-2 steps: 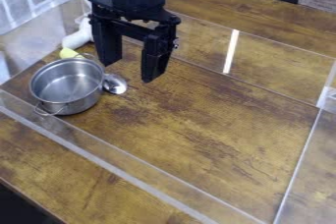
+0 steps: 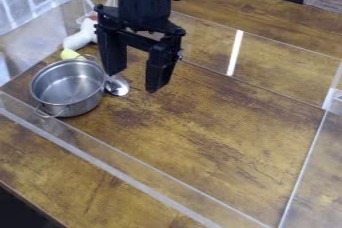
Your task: Move the green spoon to the left
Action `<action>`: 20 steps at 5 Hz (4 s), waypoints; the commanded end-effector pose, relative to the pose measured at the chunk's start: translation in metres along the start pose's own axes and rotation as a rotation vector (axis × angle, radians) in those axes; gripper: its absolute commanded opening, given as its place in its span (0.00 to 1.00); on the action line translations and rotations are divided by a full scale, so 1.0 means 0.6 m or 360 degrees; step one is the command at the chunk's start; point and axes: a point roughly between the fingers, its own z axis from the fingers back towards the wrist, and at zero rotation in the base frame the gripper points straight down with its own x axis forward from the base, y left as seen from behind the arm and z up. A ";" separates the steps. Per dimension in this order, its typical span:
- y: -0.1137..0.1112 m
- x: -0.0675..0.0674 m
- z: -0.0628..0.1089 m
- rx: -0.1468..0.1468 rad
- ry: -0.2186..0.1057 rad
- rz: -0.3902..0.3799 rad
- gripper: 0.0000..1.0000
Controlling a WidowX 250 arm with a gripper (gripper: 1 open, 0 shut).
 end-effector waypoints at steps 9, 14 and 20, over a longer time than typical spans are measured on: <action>0.021 0.007 0.035 -0.0040 -0.0080 0.0054 1.00; 0.008 -0.007 0.054 -0.0039 -0.0102 0.0011 1.00; 0.017 0.009 0.054 -0.0033 -0.0129 0.0047 1.00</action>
